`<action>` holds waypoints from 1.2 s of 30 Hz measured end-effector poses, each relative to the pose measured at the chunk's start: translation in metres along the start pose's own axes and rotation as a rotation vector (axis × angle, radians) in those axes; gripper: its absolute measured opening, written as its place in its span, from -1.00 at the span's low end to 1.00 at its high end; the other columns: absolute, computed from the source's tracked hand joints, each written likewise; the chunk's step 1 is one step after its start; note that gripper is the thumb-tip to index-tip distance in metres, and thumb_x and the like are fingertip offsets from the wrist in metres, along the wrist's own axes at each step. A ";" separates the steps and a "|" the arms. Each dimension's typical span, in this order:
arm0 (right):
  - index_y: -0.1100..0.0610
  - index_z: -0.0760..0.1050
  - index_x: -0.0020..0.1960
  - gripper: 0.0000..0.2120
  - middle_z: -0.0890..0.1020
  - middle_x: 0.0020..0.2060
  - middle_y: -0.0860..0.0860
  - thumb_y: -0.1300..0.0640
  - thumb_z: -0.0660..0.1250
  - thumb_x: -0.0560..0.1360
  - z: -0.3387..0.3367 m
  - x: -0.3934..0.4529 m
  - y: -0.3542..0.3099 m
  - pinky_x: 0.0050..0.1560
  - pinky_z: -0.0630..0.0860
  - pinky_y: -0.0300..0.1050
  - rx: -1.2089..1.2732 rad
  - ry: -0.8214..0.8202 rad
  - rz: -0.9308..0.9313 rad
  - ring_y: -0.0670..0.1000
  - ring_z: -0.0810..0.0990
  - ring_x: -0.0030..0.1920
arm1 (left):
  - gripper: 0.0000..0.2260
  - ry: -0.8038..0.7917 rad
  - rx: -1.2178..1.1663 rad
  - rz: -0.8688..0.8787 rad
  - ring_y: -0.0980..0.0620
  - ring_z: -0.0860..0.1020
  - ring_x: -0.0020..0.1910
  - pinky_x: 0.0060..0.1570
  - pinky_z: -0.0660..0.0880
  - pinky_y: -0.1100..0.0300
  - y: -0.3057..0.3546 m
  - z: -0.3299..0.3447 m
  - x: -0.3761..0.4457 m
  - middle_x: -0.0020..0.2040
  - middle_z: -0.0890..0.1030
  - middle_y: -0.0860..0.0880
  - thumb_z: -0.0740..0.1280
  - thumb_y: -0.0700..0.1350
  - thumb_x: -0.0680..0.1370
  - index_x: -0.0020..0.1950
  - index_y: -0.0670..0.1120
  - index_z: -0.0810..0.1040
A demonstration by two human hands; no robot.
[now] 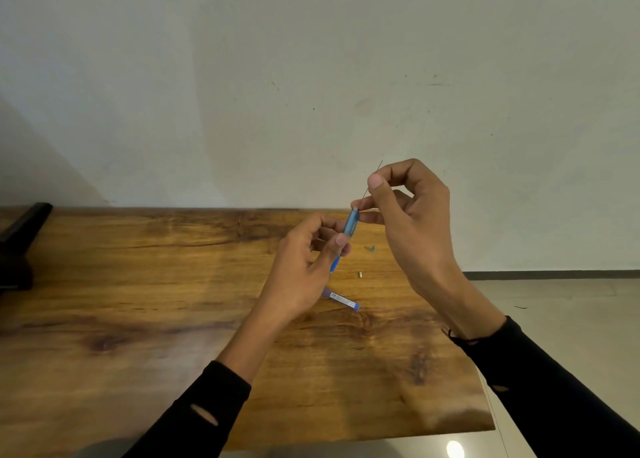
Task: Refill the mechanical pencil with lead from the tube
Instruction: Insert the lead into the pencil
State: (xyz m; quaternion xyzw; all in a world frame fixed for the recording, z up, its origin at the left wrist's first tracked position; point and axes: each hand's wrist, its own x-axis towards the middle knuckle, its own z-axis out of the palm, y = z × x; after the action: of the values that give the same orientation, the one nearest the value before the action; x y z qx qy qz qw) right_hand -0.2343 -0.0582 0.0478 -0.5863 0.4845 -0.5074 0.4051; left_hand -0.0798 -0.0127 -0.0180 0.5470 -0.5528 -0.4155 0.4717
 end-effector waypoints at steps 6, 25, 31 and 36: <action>0.17 0.57 0.08 -0.90 0.66 -0.07 0.03 0.14 0.40 0.68 0.001 -0.003 0.000 -0.08 0.77 0.02 -0.028 0.008 -0.002 0.06 0.81 -0.11 | -0.97 0.008 -0.012 0.008 0.10 0.70 -0.02 0.03 0.68 0.10 -0.001 0.001 0.001 -0.09 0.73 0.07 0.38 -0.06 0.70 0.13 0.04 0.60; 0.23 0.60 0.01 -0.97 0.69 -0.11 0.08 0.31 0.44 0.63 0.000 -0.006 -0.002 -0.06 0.75 -0.06 -0.031 0.010 0.013 0.08 0.81 -0.09 | -0.91 0.022 -0.022 0.020 0.12 0.72 0.02 0.05 0.70 0.03 -0.003 0.002 0.002 -0.03 0.74 0.08 0.38 -0.05 0.70 0.07 0.17 0.57; 0.21 0.61 0.05 -0.98 0.69 -0.11 0.02 0.27 0.44 0.64 -0.003 -0.004 0.006 -0.09 0.74 -0.12 0.032 0.008 -0.009 0.06 0.81 -0.10 | -0.95 0.032 -0.027 0.029 0.13 0.72 0.03 0.04 0.69 0.07 -0.005 0.001 0.003 -0.04 0.74 0.08 0.37 -0.06 0.71 0.15 0.01 0.60; 0.10 0.63 0.01 -0.88 0.70 -0.16 -0.02 0.31 0.42 0.63 -0.015 -0.002 0.032 -0.18 0.75 0.00 -0.311 -0.165 0.078 0.01 0.76 -0.20 | -0.93 0.051 -0.102 0.023 0.07 0.74 0.04 0.02 0.70 -0.01 -0.006 -0.004 0.004 -0.03 0.76 -0.01 0.36 -0.03 0.72 0.13 -0.01 0.58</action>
State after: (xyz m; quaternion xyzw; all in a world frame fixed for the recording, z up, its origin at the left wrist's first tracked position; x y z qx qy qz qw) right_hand -0.2537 -0.0629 0.0192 -0.6625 0.5446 -0.3601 0.3672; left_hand -0.0743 -0.0170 -0.0226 0.5265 -0.5248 -0.4236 0.5176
